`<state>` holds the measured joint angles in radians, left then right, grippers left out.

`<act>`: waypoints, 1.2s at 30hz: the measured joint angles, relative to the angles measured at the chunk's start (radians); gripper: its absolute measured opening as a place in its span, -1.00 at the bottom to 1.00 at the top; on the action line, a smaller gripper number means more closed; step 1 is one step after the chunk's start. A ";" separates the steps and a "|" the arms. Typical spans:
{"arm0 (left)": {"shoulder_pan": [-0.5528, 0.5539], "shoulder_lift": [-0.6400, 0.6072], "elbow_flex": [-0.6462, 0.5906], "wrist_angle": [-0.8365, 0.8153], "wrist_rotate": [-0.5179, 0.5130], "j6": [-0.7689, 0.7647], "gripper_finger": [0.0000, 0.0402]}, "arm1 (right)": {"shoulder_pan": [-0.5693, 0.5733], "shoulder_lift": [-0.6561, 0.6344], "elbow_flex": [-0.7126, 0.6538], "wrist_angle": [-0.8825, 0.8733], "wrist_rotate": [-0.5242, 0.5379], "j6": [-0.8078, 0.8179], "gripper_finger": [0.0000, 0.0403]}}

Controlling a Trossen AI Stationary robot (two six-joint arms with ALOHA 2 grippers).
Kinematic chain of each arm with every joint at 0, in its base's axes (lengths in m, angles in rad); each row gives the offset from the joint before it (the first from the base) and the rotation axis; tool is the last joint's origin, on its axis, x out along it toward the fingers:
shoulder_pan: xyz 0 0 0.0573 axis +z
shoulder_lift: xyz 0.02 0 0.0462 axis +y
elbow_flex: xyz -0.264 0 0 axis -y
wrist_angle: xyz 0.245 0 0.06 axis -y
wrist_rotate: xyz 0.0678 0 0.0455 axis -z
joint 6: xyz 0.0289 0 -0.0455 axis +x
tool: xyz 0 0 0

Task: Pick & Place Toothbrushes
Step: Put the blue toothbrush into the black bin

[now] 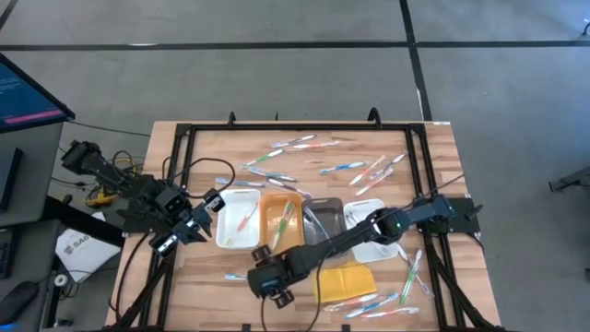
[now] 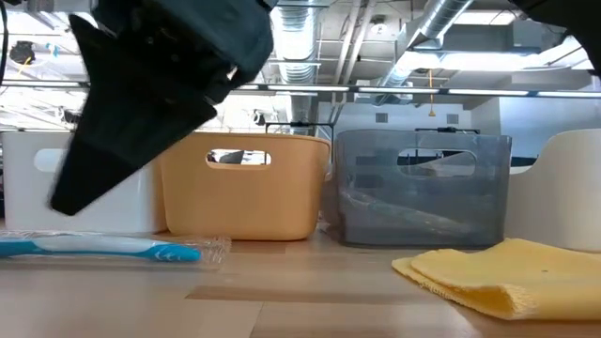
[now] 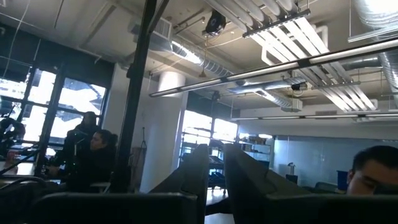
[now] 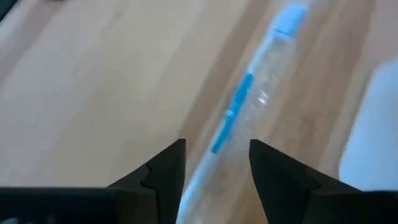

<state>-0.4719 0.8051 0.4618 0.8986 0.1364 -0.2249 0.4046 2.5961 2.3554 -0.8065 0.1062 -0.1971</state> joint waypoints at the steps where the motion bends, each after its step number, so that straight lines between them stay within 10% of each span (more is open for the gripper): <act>1: 0.000 0.000 0.000 0.000 0.000 0.000 -0.78 | 0.001 0.000 0.000 0.006 -0.004 -0.001 -0.11; 36: 0.000 0.000 0.000 0.001 -0.001 0.003 -0.78 | -0.029 0.024 -0.008 -0.084 -0.134 -0.191 -0.14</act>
<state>-0.4717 0.8051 0.4618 0.8992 0.1356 -0.2214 0.3756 2.6202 2.3478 -0.8906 -0.0273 -0.3885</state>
